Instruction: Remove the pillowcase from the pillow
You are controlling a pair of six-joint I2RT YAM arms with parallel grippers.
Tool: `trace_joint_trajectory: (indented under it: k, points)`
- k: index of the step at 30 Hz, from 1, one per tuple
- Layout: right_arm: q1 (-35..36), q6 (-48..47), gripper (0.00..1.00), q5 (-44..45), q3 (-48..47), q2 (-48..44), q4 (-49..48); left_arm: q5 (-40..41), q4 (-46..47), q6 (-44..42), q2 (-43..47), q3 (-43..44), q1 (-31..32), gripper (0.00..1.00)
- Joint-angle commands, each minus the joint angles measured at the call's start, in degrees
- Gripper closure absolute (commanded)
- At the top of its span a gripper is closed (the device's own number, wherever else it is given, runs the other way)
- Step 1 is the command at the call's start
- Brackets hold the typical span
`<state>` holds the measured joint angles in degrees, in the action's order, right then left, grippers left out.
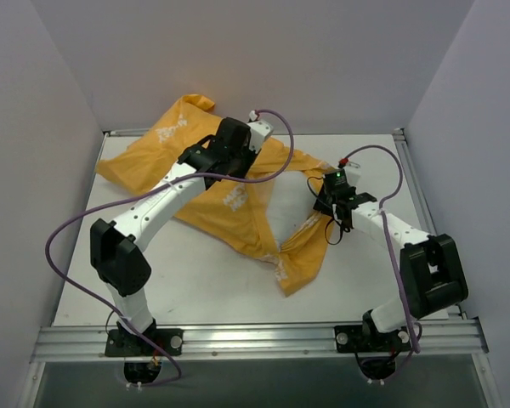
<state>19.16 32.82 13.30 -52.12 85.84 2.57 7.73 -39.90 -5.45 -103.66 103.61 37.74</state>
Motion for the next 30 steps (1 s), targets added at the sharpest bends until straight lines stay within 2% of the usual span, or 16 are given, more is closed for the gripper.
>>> trace_joint_trajectory:
  k: [1,7,9,11,12,13,14,15,19,24,26,28,30]
  points:
    - [-2.63,-1.62,0.60,-1.86,2.45,3.17,-1.85,2.47,2.63,-1.58,3.90,-1.39,-1.26,0.98]
    - [-3.69,0.58,0.54,-19.06,6.24,6.00,-17.67,-0.69,1.85,-2.37,3.99,-3.68,-1.61,0.98]
    - [-2.90,1.28,0.55,-21.46,6.76,5.39,-22.33,-2.53,0.10,-3.51,2.94,-3.16,-1.09,0.98]
    - [-2.81,2.16,0.79,-25.07,7.21,5.74,-24.44,-4.21,-1.49,-5.09,1.97,-2.02,-0.47,0.97]
    - [-2.72,2.16,0.95,-25.51,6.94,5.91,-24.37,-4.30,-2.98,-5.44,1.01,-1.14,-0.12,0.84]
    - [-2.72,2.25,1.00,-26.13,6.86,5.83,-24.19,-4.47,-3.69,-6.32,0.65,0.69,0.75,0.74]
    - [-2.64,2.34,1.00,-26.74,6.94,5.57,-24.71,-4.56,-4.30,-6.85,0.39,1.76,1.28,0.67]
    - [-2.29,2.51,1.00,-27.44,7.29,5.04,-25.41,-4.65,-5.27,-7.46,0.12,2.90,1.90,0.51]
    - [0.43,4.09,1.00,-31.57,7.47,2.49,-28.14,-5.96,-6.33,-10.97,0.03,8.96,4.45,0.32]
    - [-0.96,7.52,1.00,-34.47,8.43,-0.32,-29.37,-9.55,-8.61,-15.54,-0.49,17.49,10.94,0.28]
    - [-2.28,7.96,1.00,-35.79,8.96,-1.20,-29.99,-11.84,-8.96,-18.27,-0.32,17.68,13.14,0.31]
    - [-2.63,8.84,1.00,-37.46,9.93,-1.55,-30.69,-17.38,-10.54,-21.51,-0.58,16.36,15.26,0.32]
    - [-2.81,10.24,1.00,-38.78,10.80,-1.21,-32.18,-17.92,-13.26,-23.89,-2.33,15.05,16.57,0.32]
